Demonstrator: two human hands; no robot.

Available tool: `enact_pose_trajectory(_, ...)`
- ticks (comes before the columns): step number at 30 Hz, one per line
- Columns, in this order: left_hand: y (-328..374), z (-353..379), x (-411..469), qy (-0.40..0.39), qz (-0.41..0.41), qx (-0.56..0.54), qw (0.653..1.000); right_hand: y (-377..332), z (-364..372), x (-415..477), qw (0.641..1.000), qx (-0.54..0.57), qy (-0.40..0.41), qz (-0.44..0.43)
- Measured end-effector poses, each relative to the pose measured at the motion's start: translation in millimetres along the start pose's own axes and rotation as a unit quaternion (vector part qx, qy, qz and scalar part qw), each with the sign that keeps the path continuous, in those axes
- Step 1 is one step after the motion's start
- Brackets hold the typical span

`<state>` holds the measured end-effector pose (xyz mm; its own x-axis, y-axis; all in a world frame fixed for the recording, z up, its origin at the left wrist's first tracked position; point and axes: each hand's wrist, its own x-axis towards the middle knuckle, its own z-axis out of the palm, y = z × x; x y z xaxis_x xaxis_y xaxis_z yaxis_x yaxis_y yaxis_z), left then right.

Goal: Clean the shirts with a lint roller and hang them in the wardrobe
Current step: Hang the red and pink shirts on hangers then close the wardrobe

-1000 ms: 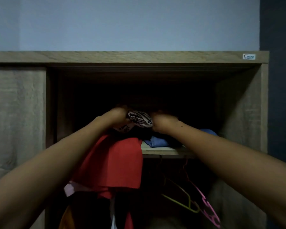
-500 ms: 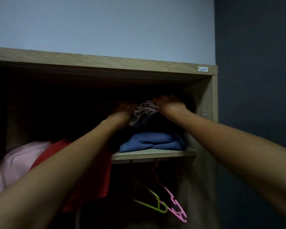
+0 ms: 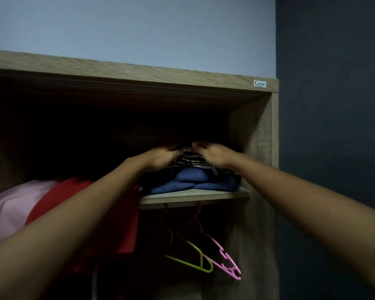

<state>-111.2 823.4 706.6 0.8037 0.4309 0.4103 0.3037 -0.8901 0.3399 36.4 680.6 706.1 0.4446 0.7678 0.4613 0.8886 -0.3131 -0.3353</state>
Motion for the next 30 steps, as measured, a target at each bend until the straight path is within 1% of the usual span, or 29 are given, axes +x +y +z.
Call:
enact_pose_trajectory(3,-14.7,11.4,-9.4,0.009,0.045,0.034,0.998,6.8,29.7,1.6,0.992,-0.11,0.025,-0.055)
enact_pose_trajectory(6,-28.1,8.3,-20.4,0.032,0.042,0.07,0.996,9.4,36.6,3.5,0.99,-0.12,0.04,-0.057)
enact_pose_trajectory(7,-32.9,2.4,-24.3,0.048,0.017,0.102,0.993,9.2,35.3,5.7,0.991,-0.118,0.036,-0.052)
enact_pose_trajectory(9,-46.2,-14.7,-36.5,0.077,-0.081,0.186,0.976,5.9,31.5,9.6,0.992,-0.114,0.046,-0.039)
enact_pose_trajectory(10,-54.7,-23.4,-45.0,0.08,-0.132,0.216,0.964,1.4,31.5,9.0,0.99,-0.113,0.071,-0.043)
enact_pose_trajectory(12,-71.7,-36.2,-64.8,0.06,-0.202,0.236,0.949,-14.7,38.4,4.0,0.978,-0.108,0.16,-0.082)
enact_pose_trajectory(14,-87.1,-38.9,-79.5,0.033,-0.235,0.231,0.944,-38.7,51.0,-2.2,0.958,-0.083,0.235,-0.145)
enact_pose_trajectory(15,-94.2,-36.8,-82.8,0.034,-0.235,0.222,0.946,-52.7,58.0,-5.7,0.952,-0.067,0.243,-0.171)
enact_pose_trajectory(17,-102.5,-32.0,-84.7,0.062,-0.221,0.199,0.953,-77.4,72.8,-7.5,0.955,-0.029,0.22,-0.199)
enact_pose_trajectory(20,-113.6,-37.3,-82.7,0.102,-0.205,0.134,0.964,-97.5,88.9,-2.1,0.965,0.018,0.172,-0.196)
enact_pose_trajectory(21,-117.6,-42.8,-81.8,0.127,-0.202,0.099,0.966,-99.7,92.5,1.3,0.968,0.038,0.162,-0.19)
enact_pose_trajectory(23,-120.9,-58.0,-82.1,0.221,-0.187,0.043,0.956,-100.8,96.4,8.2,0.972,0.089,0.141,-0.167)
enact_pose_trajectory(24,-118.2,-65.3,-85.5,0.277,-0.158,0.025,0.947,-100.5,97.4,12.2,0.972,0.118,0.134,-0.152)
enact_pose_trajectory(25,-112.4,-71.8,-91.4,0.328,-0.107,0.01,0.939,-100.2,97.9,15.8,0.971,0.146,0.13,-0.134)
enact_pose_trajectory(26,-103.2,-76.7,-99.3,0.365,-0.04,-0.001,0.93,-100.4,98.1,18.9,0.97,0.174,0.128,-0.116)
enact_pose_trajectory(27,-94.5,-79.3,-108.2,0.382,0.029,-0.011,0.924,-101.0,98.4,21.1,0.966,0.198,0.129,-0.101)
enact_pose_trajectory(28,-86.4,-79.3,-118.0,0.377,0.087,-0.025,0.922,-102.4,99.3,23.1,0.965,0.21,0.129,-0.087)
enact_pose_trajectory(29,-81.3,-77.3,-126.2,0.35,0.13,-0.039,0.927,-104.9,99.8,23.1,0.966,0.212,0.126,-0.073)
enact_pose_trajectory(30,-80.0,-72.5,-133.0,0.299,0.157,-0.049,0.94,-108.8,100.6,22.6,0.97,0.208,0.113,-0.058)
